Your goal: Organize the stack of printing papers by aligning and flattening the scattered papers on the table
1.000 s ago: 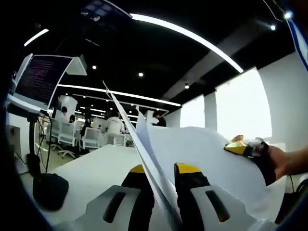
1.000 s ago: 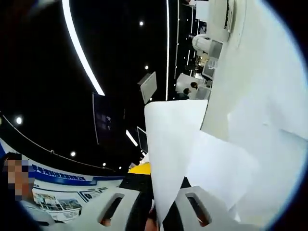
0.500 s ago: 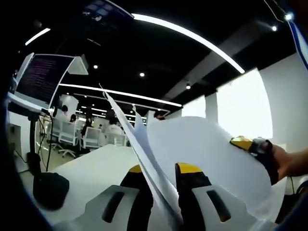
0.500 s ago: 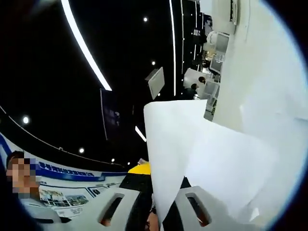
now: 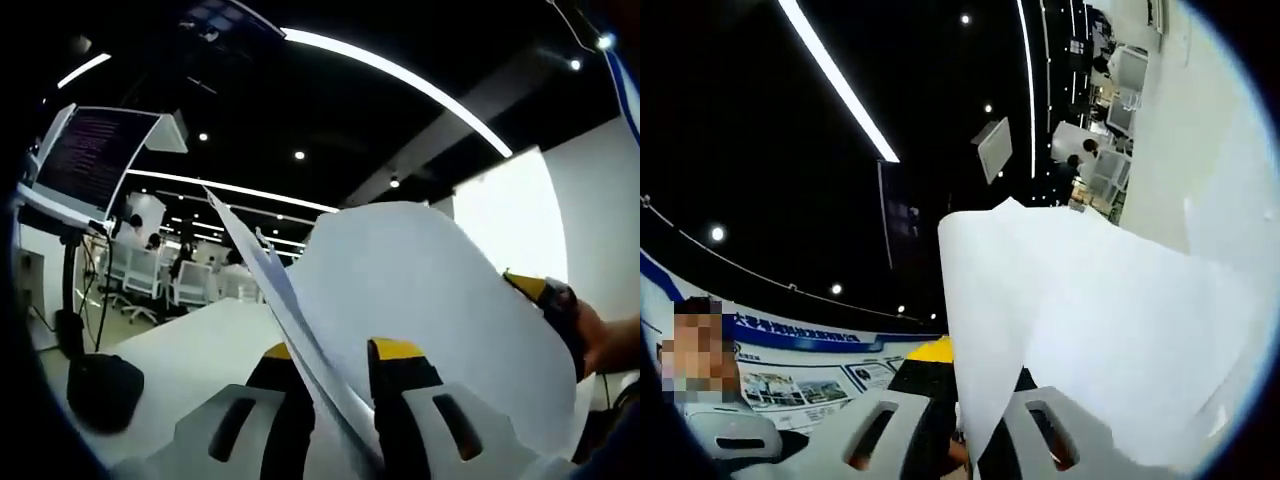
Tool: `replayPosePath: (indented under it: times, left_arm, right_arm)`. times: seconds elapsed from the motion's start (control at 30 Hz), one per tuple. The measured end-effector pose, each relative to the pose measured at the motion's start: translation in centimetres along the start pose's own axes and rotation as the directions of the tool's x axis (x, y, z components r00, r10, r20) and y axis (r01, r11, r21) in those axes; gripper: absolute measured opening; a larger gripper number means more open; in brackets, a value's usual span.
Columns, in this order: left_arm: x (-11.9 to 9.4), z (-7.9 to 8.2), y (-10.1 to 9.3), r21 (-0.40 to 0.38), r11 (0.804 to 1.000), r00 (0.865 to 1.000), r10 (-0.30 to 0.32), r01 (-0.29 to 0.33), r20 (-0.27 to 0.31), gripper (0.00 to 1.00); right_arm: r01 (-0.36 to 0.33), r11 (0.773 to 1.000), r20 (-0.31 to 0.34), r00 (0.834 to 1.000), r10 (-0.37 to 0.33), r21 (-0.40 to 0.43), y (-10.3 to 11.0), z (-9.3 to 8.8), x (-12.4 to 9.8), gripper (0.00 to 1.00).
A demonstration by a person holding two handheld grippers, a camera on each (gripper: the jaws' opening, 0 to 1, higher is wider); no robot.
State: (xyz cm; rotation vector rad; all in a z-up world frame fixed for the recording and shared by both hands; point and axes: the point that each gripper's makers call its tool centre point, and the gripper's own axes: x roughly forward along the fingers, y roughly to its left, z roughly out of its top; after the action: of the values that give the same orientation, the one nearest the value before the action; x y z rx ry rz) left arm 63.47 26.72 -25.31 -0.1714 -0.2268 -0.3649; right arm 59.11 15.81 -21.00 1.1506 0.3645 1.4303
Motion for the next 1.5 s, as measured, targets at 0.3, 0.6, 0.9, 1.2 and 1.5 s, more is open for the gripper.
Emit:
replayPosePath:
  times: [0.3, 0.6, 0.9, 1.2, 1.5]
  left_arm:
    - [0.0, 0.0, 0.0, -0.002, 1.0, 1.0, 0.002, -0.002, 0.002, 0.24]
    - [-0.1, 0.2, 0.2, -0.014, 1.0, 1.0, 0.001, -0.001, 0.011, 0.25]
    - [-0.4, 0.8, 0.3, -0.048, 0.999, 0.999, 0.008, -0.006, 0.044, 0.25]
    - [-0.4, 0.7, 0.1, -0.029, 1.0, 0.999, -0.002, 0.003, 0.035, 0.14]
    - [-0.5, 0.9, 0.1, -0.035, 0.999, 0.999, -0.007, 0.008, 0.048, 0.1]
  right_arm:
    - [-0.085, 0.996, -0.057, 0.995, 0.085, 0.005, 3.0, -1.3, 1.0, 0.0]
    - [0.056, 0.995, 0.041, 0.998, -0.053, -0.079, -0.4, 0.8, -0.3, 0.0]
    - [-0.048, 0.996, 0.055, 0.997, 0.052, -0.072, 1.0, 0.6, 0.1, 0.0]
    - [-0.063, 0.994, 0.025, 0.998, 0.065, -0.087, 1.7, -0.2, 0.3, 0.0]
    - [-0.042, 0.993, -0.005, 0.999, 0.041, -0.109, 1.5, -1.6, 0.4, 0.0]
